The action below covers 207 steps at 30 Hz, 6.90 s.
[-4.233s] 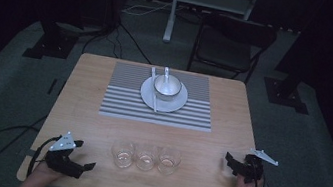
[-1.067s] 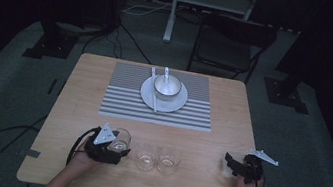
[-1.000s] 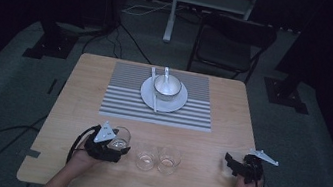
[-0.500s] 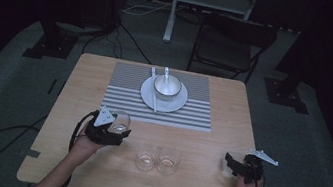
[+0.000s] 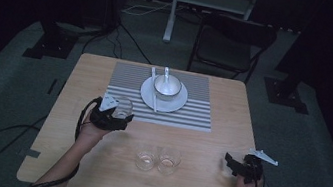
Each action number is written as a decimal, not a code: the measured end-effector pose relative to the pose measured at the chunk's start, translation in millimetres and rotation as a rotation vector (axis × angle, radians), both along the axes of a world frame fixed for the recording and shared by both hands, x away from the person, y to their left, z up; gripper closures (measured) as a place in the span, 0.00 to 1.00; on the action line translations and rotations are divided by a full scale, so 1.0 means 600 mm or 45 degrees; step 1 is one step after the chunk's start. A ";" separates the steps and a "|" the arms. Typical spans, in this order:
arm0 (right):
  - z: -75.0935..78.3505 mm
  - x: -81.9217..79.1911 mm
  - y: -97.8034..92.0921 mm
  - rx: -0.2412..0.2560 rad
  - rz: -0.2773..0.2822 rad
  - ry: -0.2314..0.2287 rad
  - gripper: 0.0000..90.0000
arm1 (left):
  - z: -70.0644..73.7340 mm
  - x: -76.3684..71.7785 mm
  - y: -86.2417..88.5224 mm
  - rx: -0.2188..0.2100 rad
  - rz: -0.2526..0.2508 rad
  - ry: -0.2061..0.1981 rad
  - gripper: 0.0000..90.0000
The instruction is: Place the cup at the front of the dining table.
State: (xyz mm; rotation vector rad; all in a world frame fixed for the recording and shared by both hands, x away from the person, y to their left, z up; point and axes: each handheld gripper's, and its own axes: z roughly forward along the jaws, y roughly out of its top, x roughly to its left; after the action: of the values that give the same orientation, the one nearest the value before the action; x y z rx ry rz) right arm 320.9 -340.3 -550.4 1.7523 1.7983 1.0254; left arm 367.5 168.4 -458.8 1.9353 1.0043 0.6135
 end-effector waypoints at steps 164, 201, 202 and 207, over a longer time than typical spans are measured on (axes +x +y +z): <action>0.001 0.003 0.012 -0.063 0.029 0.014 0.14 | -0.114 -0.174 0.225 -0.093 0.160 0.007 0.00; 0.001 0.003 0.011 -0.053 0.047 0.012 0.14 | -0.141 -0.242 0.309 -0.040 0.452 -0.042 0.00; 0.001 0.003 0.011 -0.051 0.048 0.012 0.14 | -0.142 -0.242 0.311 -0.048 0.466 -0.041 0.00; 0.001 0.002 0.011 -0.048 0.054 0.010 0.14 | -0.148 -0.238 0.320 -0.098 0.465 0.009 0.00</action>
State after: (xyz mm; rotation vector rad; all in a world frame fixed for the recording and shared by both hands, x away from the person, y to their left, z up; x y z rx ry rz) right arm 322.2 -334.0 -550.1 1.7056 1.8549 0.9960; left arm 224.5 360.4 -547.5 1.6997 1.3800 0.7589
